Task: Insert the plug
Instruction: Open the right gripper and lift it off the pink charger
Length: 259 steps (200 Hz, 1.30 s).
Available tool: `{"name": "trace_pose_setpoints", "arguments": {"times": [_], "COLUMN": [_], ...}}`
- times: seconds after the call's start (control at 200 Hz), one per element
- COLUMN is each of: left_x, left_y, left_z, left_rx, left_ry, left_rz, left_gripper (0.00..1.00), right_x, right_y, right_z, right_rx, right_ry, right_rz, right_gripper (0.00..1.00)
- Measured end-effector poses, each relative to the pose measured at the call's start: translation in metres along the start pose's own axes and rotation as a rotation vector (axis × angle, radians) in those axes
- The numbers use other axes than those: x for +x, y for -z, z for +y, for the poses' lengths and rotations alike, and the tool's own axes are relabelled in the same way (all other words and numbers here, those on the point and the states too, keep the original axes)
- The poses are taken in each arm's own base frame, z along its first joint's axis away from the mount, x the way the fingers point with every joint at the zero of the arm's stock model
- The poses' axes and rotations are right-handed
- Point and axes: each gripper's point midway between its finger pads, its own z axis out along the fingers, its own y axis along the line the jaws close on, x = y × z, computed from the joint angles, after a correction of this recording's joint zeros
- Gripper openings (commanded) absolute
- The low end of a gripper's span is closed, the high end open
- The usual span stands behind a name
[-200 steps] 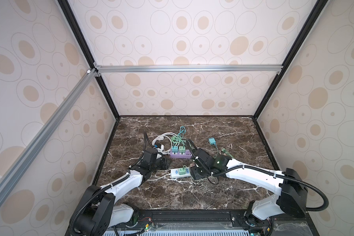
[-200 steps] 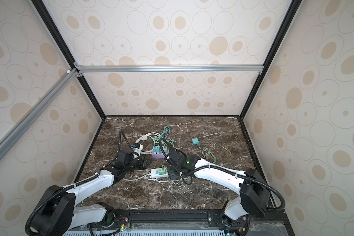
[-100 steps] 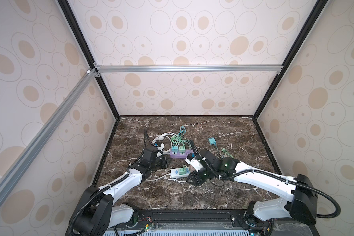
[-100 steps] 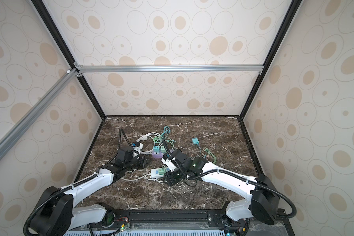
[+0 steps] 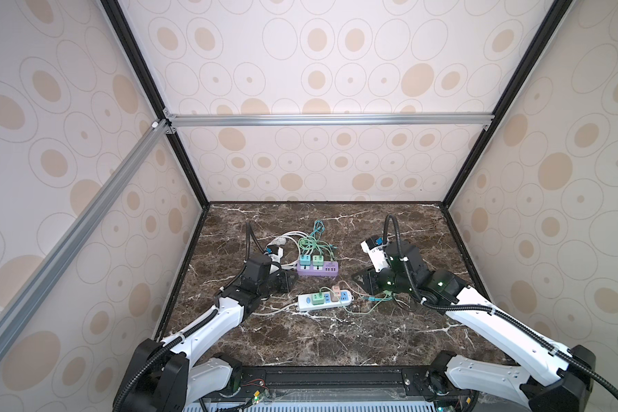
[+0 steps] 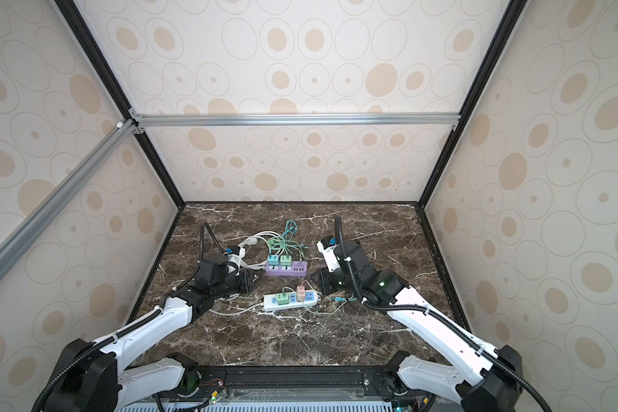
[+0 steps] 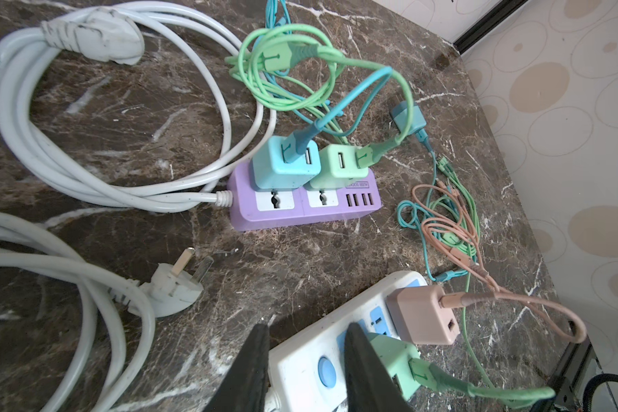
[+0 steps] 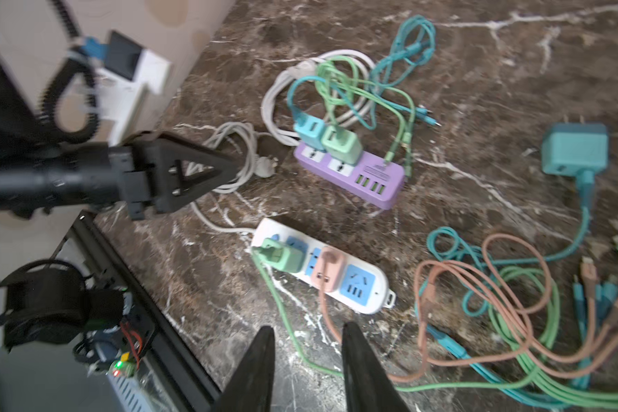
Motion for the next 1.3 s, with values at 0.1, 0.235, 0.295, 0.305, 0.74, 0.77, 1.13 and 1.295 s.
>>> {"name": "trace_pose_setpoints", "arguments": {"times": [0.1,0.235,0.295,0.305,0.74,0.77,1.13,1.295], "left_x": [-0.001,-0.003,-0.003,-0.002,0.062,0.064,0.073,0.079], "left_y": [0.001,0.005,0.005,0.005,-0.017,-0.019,-0.032,-0.035], "left_z": [-0.001,-0.003,-0.005,-0.005,0.016,0.016,0.015,0.018], "left_rx": [0.002,0.011,0.019,0.021,0.049,0.051,0.086,0.082], "left_ry": [-0.002,-0.006,-0.006,-0.006,0.108,0.113,0.122,0.127], "left_rz": [-0.003,-0.014,-0.015,-0.014,0.134,0.14,0.173,0.186], "left_gripper": [0.36,0.37,0.37,0.36,0.34,0.34,0.33,0.32], "right_x": [0.018,0.036,0.041,0.042,0.061,0.061,0.066,0.068], "right_y": [-0.023,-0.048,-0.057,-0.058,-0.09,-0.091,-0.108,-0.111], "right_z": [-0.027,-0.039,-0.037,-0.036,-0.008,-0.007,0.001,-0.003], "right_rx": [0.061,0.072,0.047,0.041,-0.156,-0.162,-0.18,-0.144], "right_ry": [-0.06,-0.096,-0.098,-0.099,-0.129,-0.131,-0.14,-0.136], "right_rz": [0.063,0.149,0.179,0.184,0.298,0.303,0.339,0.345], "right_gripper": [0.32,0.38,0.39,0.39,0.39,0.39,0.34,0.31]}}
